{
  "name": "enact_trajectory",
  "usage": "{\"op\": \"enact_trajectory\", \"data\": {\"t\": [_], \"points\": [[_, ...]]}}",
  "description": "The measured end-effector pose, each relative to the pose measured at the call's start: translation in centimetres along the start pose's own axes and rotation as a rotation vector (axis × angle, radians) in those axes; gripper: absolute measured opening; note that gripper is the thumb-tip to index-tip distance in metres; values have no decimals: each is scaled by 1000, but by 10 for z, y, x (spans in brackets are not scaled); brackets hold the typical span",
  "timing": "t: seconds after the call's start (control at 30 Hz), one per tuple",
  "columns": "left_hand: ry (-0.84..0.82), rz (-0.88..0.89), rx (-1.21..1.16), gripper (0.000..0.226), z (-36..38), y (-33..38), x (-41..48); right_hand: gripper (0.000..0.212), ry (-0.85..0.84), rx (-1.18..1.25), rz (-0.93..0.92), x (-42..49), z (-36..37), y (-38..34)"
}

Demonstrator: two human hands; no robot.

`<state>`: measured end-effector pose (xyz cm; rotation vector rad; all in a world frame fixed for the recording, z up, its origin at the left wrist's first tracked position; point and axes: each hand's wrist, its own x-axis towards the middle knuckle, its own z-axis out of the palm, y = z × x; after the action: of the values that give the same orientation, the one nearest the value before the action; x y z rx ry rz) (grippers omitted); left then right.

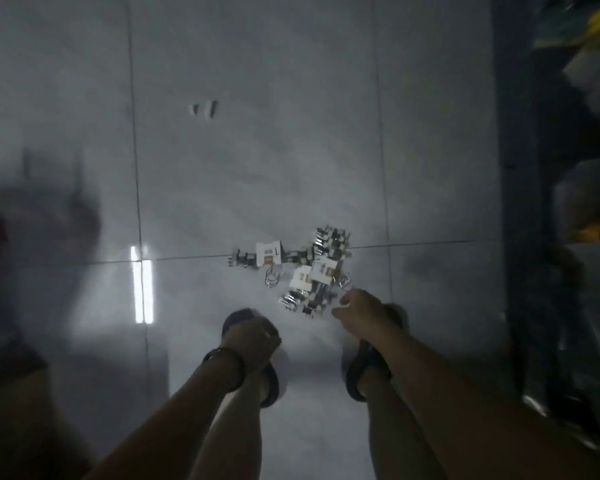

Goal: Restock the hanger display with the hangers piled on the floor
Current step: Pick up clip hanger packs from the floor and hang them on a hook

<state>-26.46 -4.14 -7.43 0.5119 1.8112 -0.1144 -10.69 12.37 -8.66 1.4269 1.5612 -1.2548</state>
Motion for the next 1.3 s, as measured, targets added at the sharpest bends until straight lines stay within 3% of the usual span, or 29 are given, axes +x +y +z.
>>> {"op": "enact_trajectory", "data": {"t": [0.07,0.17,0.27,0.4,0.5,0.57,0.7,0.87,1.0,1.07,1.2,1.3], "points": [[-19,-1,18,33,19,-3,59,23,8,83,54,70,26,9],[41,39,-19,33,58,-7,149,41,37,406,307,162,61,34],[103,54,-85,36,90,-2,222,34,-41,665,461,219,89,57],[118,58,-57,56,125,9,261,25,-69,908,313,261,131,70],[164,60,7,64,136,12,266,54,-55,1050,230,273,155,73],[164,-36,-198,67,134,7,273,58,-62,1031,180,275,162,81],[44,-83,-628,72,133,-7,282,35,-6,852,63,257,150,89],[-29,-24,-710,40,116,22,244,25,-29,860,58,217,102,101],[26,-10,-736,44,92,43,224,14,234,647,-3,168,59,115],[-59,12,-729,48,82,58,205,19,295,566,-54,139,34,114],[-409,86,-969,57,71,103,136,36,215,514,-130,75,-12,102],[-389,159,-1119,54,52,137,75,21,200,485,-236,9,-47,86]]}}
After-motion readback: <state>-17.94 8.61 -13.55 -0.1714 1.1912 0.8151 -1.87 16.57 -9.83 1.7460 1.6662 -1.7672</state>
